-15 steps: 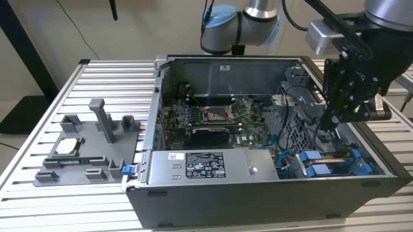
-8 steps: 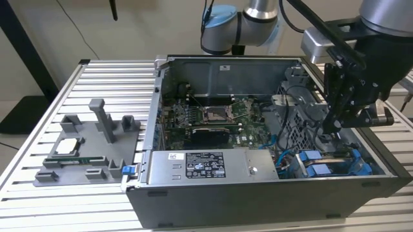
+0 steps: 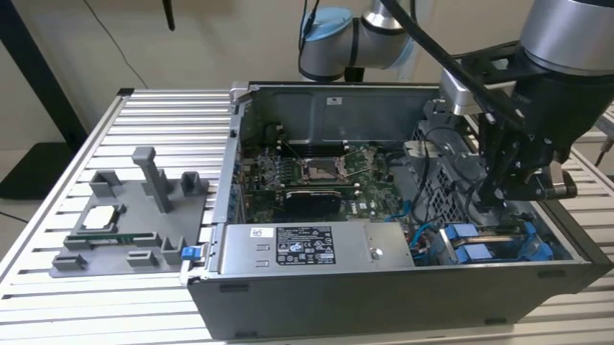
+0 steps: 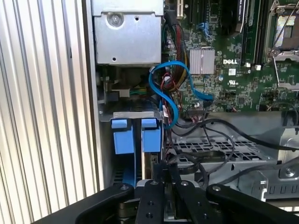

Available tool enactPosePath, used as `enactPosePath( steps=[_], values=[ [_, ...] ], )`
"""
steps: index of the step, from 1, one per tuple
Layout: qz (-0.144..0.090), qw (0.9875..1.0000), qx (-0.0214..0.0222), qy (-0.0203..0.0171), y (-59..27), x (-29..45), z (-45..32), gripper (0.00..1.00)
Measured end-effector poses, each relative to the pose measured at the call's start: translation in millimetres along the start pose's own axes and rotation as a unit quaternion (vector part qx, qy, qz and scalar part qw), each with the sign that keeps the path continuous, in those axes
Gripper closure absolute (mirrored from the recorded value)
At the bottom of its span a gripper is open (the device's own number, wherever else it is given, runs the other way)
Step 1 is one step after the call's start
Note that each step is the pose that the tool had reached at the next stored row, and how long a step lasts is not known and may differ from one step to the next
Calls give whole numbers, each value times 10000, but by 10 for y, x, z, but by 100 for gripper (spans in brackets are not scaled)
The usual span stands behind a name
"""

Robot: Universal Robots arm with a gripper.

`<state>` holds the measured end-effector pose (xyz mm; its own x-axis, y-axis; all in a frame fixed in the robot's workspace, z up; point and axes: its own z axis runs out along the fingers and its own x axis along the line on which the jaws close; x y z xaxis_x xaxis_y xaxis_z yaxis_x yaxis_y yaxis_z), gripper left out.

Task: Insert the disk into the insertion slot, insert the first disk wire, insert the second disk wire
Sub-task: 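Insert the second disk wire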

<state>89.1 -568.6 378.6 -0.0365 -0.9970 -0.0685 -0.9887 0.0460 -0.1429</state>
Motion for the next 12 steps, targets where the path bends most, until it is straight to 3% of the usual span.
enactPosePath(
  steps=[8, 12],
  values=[
    [-3, 10000, 0, -1, 13, 24, 129, 100],
    [-5, 10000, 0, -3, 13, 26, 137, 100]
  ],
)
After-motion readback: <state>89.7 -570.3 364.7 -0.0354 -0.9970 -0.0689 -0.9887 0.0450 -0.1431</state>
